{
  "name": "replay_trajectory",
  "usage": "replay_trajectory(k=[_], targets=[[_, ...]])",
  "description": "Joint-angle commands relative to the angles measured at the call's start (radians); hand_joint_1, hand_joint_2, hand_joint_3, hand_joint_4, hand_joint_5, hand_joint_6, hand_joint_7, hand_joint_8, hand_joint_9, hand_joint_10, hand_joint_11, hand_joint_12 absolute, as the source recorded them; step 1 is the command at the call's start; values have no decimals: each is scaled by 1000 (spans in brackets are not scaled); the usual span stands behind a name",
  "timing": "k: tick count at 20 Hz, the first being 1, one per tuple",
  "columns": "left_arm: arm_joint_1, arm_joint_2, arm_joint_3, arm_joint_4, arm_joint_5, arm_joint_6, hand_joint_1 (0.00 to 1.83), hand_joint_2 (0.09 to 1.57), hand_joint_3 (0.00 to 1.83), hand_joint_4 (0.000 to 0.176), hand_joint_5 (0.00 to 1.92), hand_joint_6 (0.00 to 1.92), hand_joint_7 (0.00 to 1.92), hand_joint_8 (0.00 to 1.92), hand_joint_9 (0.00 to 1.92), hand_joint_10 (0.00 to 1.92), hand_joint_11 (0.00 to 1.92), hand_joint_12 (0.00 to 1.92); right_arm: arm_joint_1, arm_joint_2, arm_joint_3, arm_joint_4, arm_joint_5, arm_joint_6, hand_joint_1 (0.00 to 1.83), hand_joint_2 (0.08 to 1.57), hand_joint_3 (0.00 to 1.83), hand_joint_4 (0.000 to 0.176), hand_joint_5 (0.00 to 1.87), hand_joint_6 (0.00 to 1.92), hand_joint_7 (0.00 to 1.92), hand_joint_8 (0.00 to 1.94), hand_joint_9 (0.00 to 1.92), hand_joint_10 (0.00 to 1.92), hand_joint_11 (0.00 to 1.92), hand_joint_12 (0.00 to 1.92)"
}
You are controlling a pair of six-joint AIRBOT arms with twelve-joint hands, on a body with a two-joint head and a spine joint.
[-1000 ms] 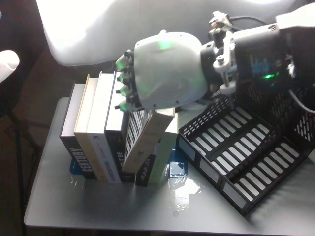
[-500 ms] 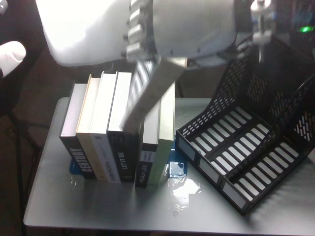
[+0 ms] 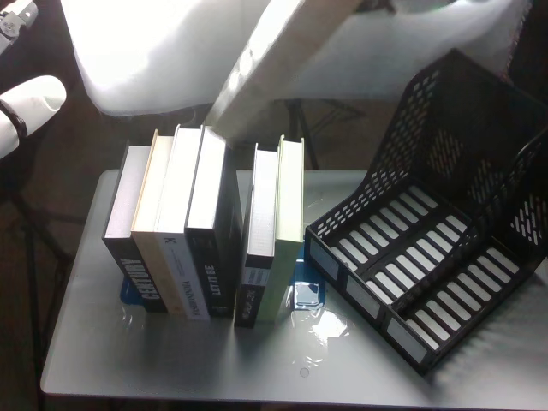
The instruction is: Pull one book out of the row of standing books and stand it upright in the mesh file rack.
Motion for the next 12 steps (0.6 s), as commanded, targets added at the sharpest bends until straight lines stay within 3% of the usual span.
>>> replay_trajectory(k=[1, 2, 3, 4, 5, 7, 8, 9, 10, 12], targets=[[-8, -1, 10, -19, -118, -6, 213, 1359, 9, 0, 46, 8, 0, 0, 0, 0, 0, 0, 26, 10, -5, 46, 18, -9, 1127, 1278, 1, 0, 722, 1357, 674, 1559, 542, 1701, 445, 1921], [-12, -5, 13, -15, -115, -6, 215, 1370, 14, 0, 45, 7, 0, 0, 0, 0, 0, 0, 50, 23, -11, 44, 18, -9, 1139, 1271, 0, 0, 732, 1294, 701, 1583, 529, 1753, 357, 1921], [-15, -7, 15, -11, -109, -6, 221, 1378, 17, 0, 47, 8, 0, 0, 0, 0, 0, 0, 67, 33, -16, 44, 17, -9, 1135, 1267, 0, 0, 695, 1383, 744, 1474, 584, 1563, 292, 1921], [-17, -8, 15, -6, -105, -6, 219, 1380, 17, 0, 43, 6, 0, 0, 0, 0, 0, 0, 85, 40, -18, 44, 13, -9, 1147, 1256, 0, 0, 703, 1366, 778, 1430, 659, 1496, 346, 1921], [-20, -8, 15, -1, -101, -6, 217, 1378, 15, 0, 41, 5, 0, 0, 0, 0, 0, 0, 100, 46, -19, 44, 8, -9, 1297, 1240, 0, 0, 688, 1358, 783, 1362, 685, 1563, 369, 1911], [-27, -12, 18, 8, -93, -6, 292, 1393, 14, 0, 49, 8, 0, 0, 0, 0, 0, 0, 137, 62, -19, 42, 0, -9, 1344, 1212, 0, 0, 697, 1328, 825, 1262, 782, 1463, 515, 1725], [-33, -14, 20, 13, -88, -6, 299, 1397, 14, 0, 54, 10, 0, 0, 0, 0, 0, 0, 160, 73, -23, 30, -10, -9, 1356, 1186, 0, 0, 706, 1268, 905, 1119, 837, 1422, 510, 1728], [-35, -15, 21, 16, -85, -6, 288, 1397, 12, 0, 51, 8, 0, 0, 0, 0, 0, 0, 176, 82, -28, 20, -16, -9, 1355, 1191, 1, 0, 663, 1289, 903, 1124, 829, 1448, 458, 1757], [-36, -16, 21, 18, -83, -6, 309, 1398, 9, 0, 56, 10, 0, 0, 0, 0, 0, 0, 192, 96, -39, 0, -28, -9, 1366, 1169, 0, 0, 701, 1208, 936, 1079, 917, 1397, 556, 1759], [-37, -16, 20, 18, -83, -6, 358, 1395, 3, 0, 58, 8, 0, 0, 0, 0, 0, 0, 228, 130, -65, -44, -55, -9, 1357, 1182, 1, 0, 683, 1285, 920, 1114, 840, 1407, 452, 1741]])
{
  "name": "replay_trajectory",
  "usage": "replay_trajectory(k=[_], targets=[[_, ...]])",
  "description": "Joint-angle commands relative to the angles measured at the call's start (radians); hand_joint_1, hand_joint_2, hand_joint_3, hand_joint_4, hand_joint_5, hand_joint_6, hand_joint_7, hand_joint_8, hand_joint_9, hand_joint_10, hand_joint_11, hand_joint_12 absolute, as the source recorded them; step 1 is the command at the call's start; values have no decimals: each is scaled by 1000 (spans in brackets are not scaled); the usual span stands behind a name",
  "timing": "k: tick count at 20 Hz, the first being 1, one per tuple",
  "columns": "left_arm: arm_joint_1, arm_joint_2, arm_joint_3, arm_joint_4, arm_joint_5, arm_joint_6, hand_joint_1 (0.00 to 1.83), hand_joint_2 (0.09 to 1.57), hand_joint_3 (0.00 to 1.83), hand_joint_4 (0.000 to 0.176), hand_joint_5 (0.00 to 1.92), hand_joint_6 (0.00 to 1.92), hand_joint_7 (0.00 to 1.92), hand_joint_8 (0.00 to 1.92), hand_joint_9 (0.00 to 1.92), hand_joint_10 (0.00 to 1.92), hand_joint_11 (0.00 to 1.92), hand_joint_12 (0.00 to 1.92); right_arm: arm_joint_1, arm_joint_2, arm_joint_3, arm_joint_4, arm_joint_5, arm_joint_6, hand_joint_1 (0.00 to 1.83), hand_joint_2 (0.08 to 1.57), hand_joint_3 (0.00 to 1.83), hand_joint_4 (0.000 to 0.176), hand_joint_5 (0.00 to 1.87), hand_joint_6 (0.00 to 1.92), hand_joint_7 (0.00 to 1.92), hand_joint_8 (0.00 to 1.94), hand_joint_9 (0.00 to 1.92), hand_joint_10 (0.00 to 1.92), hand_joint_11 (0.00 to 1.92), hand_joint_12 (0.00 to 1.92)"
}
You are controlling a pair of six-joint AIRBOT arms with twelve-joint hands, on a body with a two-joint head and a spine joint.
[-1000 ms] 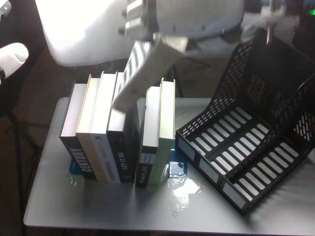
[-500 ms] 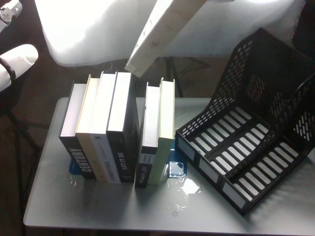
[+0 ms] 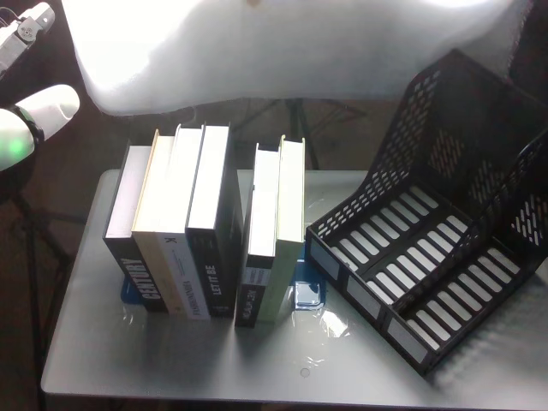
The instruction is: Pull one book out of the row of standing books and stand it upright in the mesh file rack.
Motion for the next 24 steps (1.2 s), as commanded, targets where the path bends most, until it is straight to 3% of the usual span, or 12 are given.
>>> replay_trajectory(k=[1, 2, 4, 6, 7, 9, 11, 13, 15, 19, 23, 24], targets=[[-13, -1, 7, -10, -118, -6, 362, 1394, 2, 0, 57, 7, 0, 0, 0, 0, 0, 0, 27, 14, -9, 29, -14, -12, 1356, 1183, 1, 0, 694, 1293, 920, 1130, 820, 1402, 369, 1756], [-13, -1, 7, -9, -117, -6, 350, 1398, 3, 0, 60, 7, 0, 0, 0, 0, 0, 0, 37, 31, -19, 14, -24, -12, 1358, 1175, 0, 0, 725, 1270, 931, 1122, 826, 1371, 314, 1770], [-13, -1, 6, -6, -110, -6, 392, 1394, 0, 0, 75, 10, 0, 0, 0, 0, 0, 0, 54, 62, -36, -24, -49, -12, 1359, 1177, 0, 0, 721, 1272, 903, 1141, 844, 1372, 562, 1701], [-13, -1, 5, -5, -108, -6, 299, 1389, 0, 0, 71, 4, 0, 0, 0, 0, 0, 0, 88, 98, -56, -106, -70, -12, 1355, 1190, 2, 0, 716, 1292, 842, 1203, 839, 1404, 715, 1647], [-14, 0, 5, -5, -106, -6, 266, 1383, 0, 0, 58, 1, 0, 0, 0, 0, 0, 0, 103, 112, -68, -150, -79, -12, 1355, 1192, 1, 0, 717, 1291, 842, 1203, 834, 1417, 658, 1698], [-14, 7, -3, -5, -107, -6, 216, 1365, 0, 0, 36, 0, 0, 0, 0, 0, 0, 0, 155, 144, -92, -322, -97, -12, 1354, 1191, 2, 0, 712, 1288, 871, 1187, 811, 1422, 317, 1787], [-14, 14, -10, -5, -110, -6, 155, 1360, 0, 0, 22, 0, 0, 0, 0, 0, 0, 0, 173, 167, -105, -408, -105, -12, 1348, 1184, 0, 0, 748, 1263, 912, 1150, 782, 1423, 199, 1869], [-14, 14, -13, -5, -110, -6, 100, 1360, 0, 0, 0, 0, 0, 0, 0, 0, 0, 0, 190, 186, -115, -496, -110, -12, 1355, 1186, 0, 0, 733, 1317, 905, 1117, 781, 1406, 299, 1790], [-14, 16, -17, -5, -111, -6, 118, 1365, 0, 0, 0, 0, 0, 0, 0, 0, 0, 0, 200, 198, -122, -561, -111, -12, 1355, 1185, 0, 0, 759, 1292, 910, 1135, 748, 1425, 215, 1810], [-14, 20, -22, -7, -110, -6, 123, 1373, 3, 15, 0, 0, 0, 0, 0, 0, 0, 0, 213, 212, -129, -697, -111, -12, 1356, 1193, 1, 0, 708, 1321, 839, 1206, 826, 1402, 580, 1616], [-14, 24, -28, -10, -112, -6, 66, 1376, 3, 12, 0, 0, 0, 0, 0, 0, 0, 0, 192, 212, -126, -742, -111, -12, 1355, 1194, 0, 0, 695, 1302, 856, 1196, 824, 1427, 573, 1680], [-14, 25, -29, -10, -111, -6, 55, 1366, 0, 24, 0, 0, 0, 0, 0, 0, 0, 0, 177, 213, -126, -742, -110, -12, 1356, 1193, 0, 0, 717, 1262, 861, 1225, 802, 1440, 378, 1755]])
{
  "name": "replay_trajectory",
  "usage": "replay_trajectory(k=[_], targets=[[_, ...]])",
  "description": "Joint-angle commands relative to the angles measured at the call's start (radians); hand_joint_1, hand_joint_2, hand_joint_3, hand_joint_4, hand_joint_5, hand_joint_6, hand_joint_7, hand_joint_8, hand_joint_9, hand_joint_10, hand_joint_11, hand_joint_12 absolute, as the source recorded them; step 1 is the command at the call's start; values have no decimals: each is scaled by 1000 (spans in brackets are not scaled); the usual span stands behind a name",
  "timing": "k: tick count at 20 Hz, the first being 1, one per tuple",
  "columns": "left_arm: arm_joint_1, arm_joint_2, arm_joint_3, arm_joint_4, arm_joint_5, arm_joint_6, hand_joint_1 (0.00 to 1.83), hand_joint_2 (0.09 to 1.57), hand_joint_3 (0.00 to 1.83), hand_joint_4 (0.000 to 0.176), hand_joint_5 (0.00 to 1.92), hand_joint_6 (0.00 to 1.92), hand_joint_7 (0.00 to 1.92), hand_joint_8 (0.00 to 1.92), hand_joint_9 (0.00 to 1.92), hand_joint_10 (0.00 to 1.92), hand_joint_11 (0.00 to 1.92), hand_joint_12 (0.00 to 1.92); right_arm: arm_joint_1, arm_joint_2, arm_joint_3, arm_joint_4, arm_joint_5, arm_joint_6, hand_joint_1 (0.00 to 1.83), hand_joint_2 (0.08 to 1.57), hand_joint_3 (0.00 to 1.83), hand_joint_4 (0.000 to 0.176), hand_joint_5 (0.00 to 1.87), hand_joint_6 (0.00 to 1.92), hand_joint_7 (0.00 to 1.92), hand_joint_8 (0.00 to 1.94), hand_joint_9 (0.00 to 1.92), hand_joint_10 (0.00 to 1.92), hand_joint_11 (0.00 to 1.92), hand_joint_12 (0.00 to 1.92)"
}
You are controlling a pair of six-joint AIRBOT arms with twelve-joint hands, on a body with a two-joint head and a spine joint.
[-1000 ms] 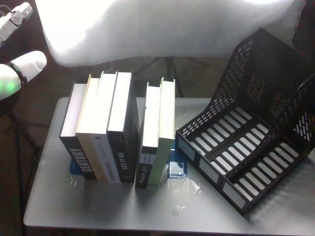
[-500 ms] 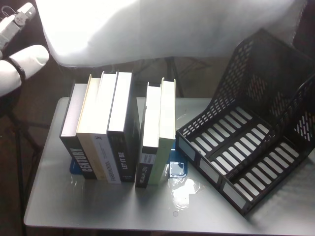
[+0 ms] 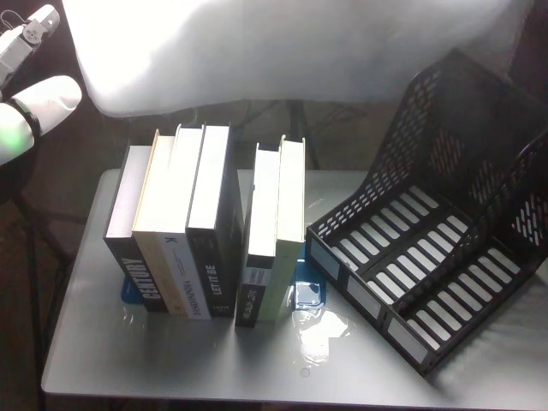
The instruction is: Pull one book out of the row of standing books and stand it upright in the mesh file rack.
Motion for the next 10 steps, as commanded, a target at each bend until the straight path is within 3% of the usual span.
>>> replay_trajectory(k=[1, 2, 3, 4, 5, 7, 10], targets=[[-7, 15, -1, -8, -125, -6, 36, 1365, 0, 37, 0, 0, 0, 0, 0, 0, 0, 0, 5, 9, 3, 17, -83, -19, 1353, 1202, 2, 0, 704, 1244, 846, 1274, 779, 1482, 342, 1818], [-7, 14, -1, -8, -122, -6, 39, 1367, 0, 38, 0, 0, 0, 0, 0, 0, 0, 0, -5, 9, 4, 16, -83, -19, 1353, 1204, 0, 0, 679, 1280, 837, 1259, 806, 1462, 505, 1748], [-7, 13, -1, -8, -121, -6, 49, 1362, 0, 38, 0, 0, 0, 0, 0, 0, 0, 0, -16, 8, 4, 18, -83, -19, 1357, 1195, 0, 0, 666, 1300, 866, 1207, 845, 1393, 497, 1684], [-7, 13, -1, -8, -121, -6, 47, 1357, 0, 48, 0, 0, 0, 0, 0, 0, 0, 0, -22, 6, 4, 20, -83, -19, 1359, 1189, 0, 0, 664, 1321, 874, 1179, 867, 1356, 561, 1633], [-7, 13, -2, -8, -121, -6, 42, 1359, 0, 46, 0, 0, 0, 0, 0, 0, 0, 0, -32, 4, 6, 28, -83, -19, 1360, 1185, 0, 0, 675, 1314, 871, 1167, 881, 1352, 671, 1591], [-7, 11, -1, -7, -119, -6, 34, 1354, 0, 58, 0, 0, 0, 0, 0, 0, 0, 0, -61, -3, 13, 49, -83, -19, 1359, 1186, 0, 0, 671, 1316, 866, 1150, 882, 1373, 761, 1604], [-6, 10, 0, -7, -118, -6, 30, 1346, 0, 65, 0, 0, 0, 0, 0, 0, 0, 0, -114, -18, 27, 100, -83, -19, 1358, 1190, 0, 0, 673, 1320, 850, 1188, 872, 1370, 747, 1572]])
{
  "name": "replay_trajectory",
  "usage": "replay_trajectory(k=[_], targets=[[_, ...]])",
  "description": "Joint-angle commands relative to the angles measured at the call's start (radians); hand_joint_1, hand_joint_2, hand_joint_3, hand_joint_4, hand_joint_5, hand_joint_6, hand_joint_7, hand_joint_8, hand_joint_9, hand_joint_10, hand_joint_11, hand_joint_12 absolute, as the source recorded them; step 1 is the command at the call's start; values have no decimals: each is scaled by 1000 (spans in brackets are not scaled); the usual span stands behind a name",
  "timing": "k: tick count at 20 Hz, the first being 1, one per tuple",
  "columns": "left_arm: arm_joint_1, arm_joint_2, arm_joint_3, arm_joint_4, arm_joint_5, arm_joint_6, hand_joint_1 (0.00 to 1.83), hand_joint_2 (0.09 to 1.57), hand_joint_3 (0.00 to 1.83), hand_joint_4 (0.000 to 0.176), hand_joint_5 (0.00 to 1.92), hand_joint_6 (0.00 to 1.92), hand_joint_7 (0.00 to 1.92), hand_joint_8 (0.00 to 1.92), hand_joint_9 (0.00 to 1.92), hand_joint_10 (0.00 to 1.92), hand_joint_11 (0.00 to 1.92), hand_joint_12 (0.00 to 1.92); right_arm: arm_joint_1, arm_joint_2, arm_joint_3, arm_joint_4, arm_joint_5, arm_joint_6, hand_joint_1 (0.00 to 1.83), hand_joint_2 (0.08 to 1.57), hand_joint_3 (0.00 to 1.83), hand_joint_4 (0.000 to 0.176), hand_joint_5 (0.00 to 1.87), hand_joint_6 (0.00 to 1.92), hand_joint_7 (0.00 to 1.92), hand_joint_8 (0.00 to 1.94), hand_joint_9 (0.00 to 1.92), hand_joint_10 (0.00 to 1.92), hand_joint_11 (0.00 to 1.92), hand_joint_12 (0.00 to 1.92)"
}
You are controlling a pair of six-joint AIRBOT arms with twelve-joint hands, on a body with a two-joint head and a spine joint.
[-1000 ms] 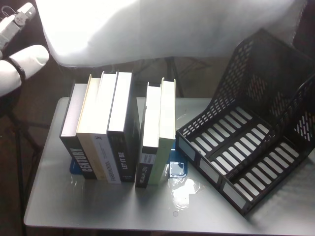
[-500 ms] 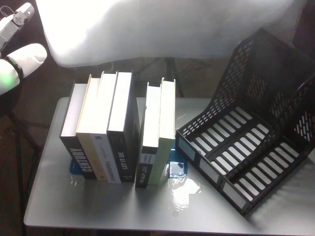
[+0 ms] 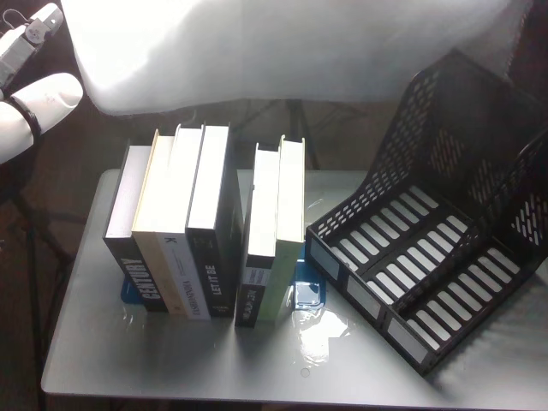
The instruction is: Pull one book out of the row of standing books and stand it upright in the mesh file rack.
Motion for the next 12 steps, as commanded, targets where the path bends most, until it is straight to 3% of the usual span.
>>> replay_trajectory(k=[1, 4, 5, 6, 7, 8, 9, 11, 12], targets=[[-6, 8, 4, -9, -118, -6, 11, 1344, 0, 67, 0, 0, 0, 0, 0, 0, 0, 0, 4, -1, 4, 49, -80, -21, 1357, 1187, 0, 0, 711, 1337, 838, 1172, 863, 1353, 749, 1530], [-4, 3, 8, -9, -113, -6, 7, 1341, 0, 73, 0, 0, 0, 0, 0, 0, 0, 0, -43, -15, 17, 105, -83, -21, 1354, 1192, 2, 0, 741, 1310, 813, 1230, 820, 1392, 727, 1537], [-3, 2, 8, -10, -114, -6, 33, 1335, 0, 81, 0, 0, 0, 0, 0, 0, 0, 0, -61, -22, 23, 144, -83, -21, 1351, 1200, 2, 0, 726, 1258, 830, 1277, 777, 1457, 622, 1665], [-1, 2, 8, -10, -114, -6, 33, 1335, 0, 81, 0, 0, 0, 0, 0, 0, 0, 0, -76, -29, 28, 173, -82, -21, 1351, 1200, 2, 0, 726, 1258, 830, 1277, 777, 1457, 622, 1665], [0, 2, 8, -11, -115, -6, 30, 1325, 0, 81, 0, 0, 0, 0, 0, 0, 0, 0, -88, -37, 33, 186, -82, -21, 1342, 1220, 5, 0, 724, 1259, 779, 1326, 724, 1572, 540, 1818], [2, 2, 8, -11, -117, -6, 30, 1325, 0, 81, 0, 0, 0, 0, 0, 0, 0, 0, -103, -47, 41, 199, -82, -21, 1342, 1220, 5, 0, 724, 1259, 779, 1326, 724, 1572, 540, 1818], [2, 2, 8, -11, -117, -6, 25, 1318, 0, 84, 0, 0, 0, 0, 0, 0, 0, 0, -116, -52, 47, 214, -82, -21, 1182, 1239, 5, 0, 826, 1156, 687, 1579, 478, 1727, 351, 1917], [4, 1, 9, -12, -117, -6, 25, 1309, 0, 90, 0, 0, 0, 0, 0, 0, 0, 0, -141, -62, 60, 246, -82, -21, 1175, 1243, 2, 0, 858, 1211, 638, 1533, 406, 1673, 295, 1921], [5, 0, 9, -12, -117, -6, 16, 1308, 0, 82, 0, 0, 0, 0, 0, 0, 0, 0, -158, -67, 68, 275, -82, -21, 1178, 1254, 4, 0, 864, 1250, 577, 1535, 309, 1640, 189, 1921]])
